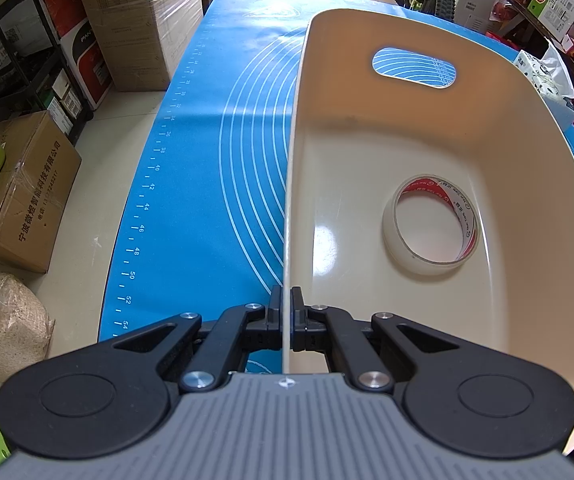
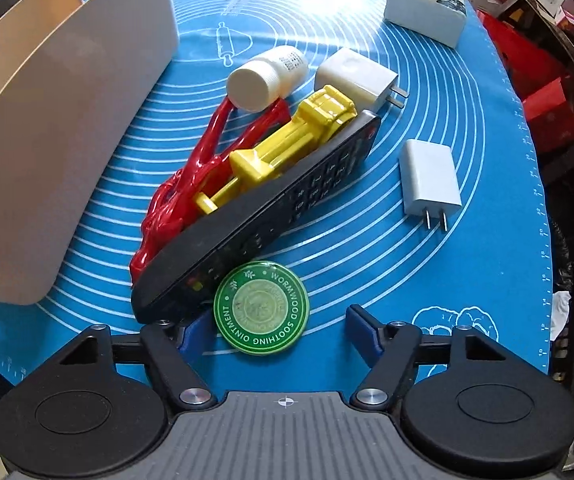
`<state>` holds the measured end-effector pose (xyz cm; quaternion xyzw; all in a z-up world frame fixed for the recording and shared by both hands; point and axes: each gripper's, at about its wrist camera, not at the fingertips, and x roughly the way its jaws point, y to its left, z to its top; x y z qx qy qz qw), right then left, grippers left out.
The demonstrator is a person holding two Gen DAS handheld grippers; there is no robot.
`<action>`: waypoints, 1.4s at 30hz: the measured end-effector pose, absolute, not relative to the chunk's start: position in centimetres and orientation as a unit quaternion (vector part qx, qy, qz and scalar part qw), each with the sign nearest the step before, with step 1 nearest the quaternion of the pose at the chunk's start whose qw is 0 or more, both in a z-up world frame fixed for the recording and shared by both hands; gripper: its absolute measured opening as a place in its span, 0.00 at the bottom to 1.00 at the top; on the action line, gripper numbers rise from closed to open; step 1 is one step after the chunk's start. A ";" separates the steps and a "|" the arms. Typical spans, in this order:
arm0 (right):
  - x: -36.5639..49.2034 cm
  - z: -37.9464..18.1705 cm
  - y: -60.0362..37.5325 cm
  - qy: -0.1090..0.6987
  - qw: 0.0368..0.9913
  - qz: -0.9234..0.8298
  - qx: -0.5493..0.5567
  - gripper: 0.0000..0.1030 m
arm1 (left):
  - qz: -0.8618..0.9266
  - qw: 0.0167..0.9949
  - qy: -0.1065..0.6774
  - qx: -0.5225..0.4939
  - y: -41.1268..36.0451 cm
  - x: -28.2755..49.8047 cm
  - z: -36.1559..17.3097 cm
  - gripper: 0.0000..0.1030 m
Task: Organize rigid objects
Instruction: 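Move the right gripper back to the table and grasp the green tin, then carry the green tin into the basket and release it inside the tape roll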
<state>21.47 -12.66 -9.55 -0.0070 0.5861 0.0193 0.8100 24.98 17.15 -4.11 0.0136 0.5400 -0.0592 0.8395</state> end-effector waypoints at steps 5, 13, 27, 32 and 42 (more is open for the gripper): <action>21.2 -9.3 -12.6 0.582 0.813 0.022 -0.006 0.60 | -0.059 0.839 0.540 0.013 17.1 25.0 -4.1 0.03; 21.1 -8.7 -12.8 0.577 0.817 0.005 0.007 0.53 | -0.059 0.839 0.540 0.013 17.1 25.0 -4.1 0.03; 21.2 -1.4 -11.3 0.437 0.899 -0.038 0.018 0.53 | -0.060 0.840 0.540 0.013 16.9 24.9 -4.1 0.03; 22.5 1.1 -8.6 0.390 0.921 -0.019 0.018 0.53 | -0.059 0.840 0.540 0.015 16.8 24.9 -4.0 0.03; 26.0 1.6 -1.1 0.369 0.928 0.045 -0.015 0.53 | -0.060 0.840 0.539 0.015 16.8 24.8 -4.1 0.03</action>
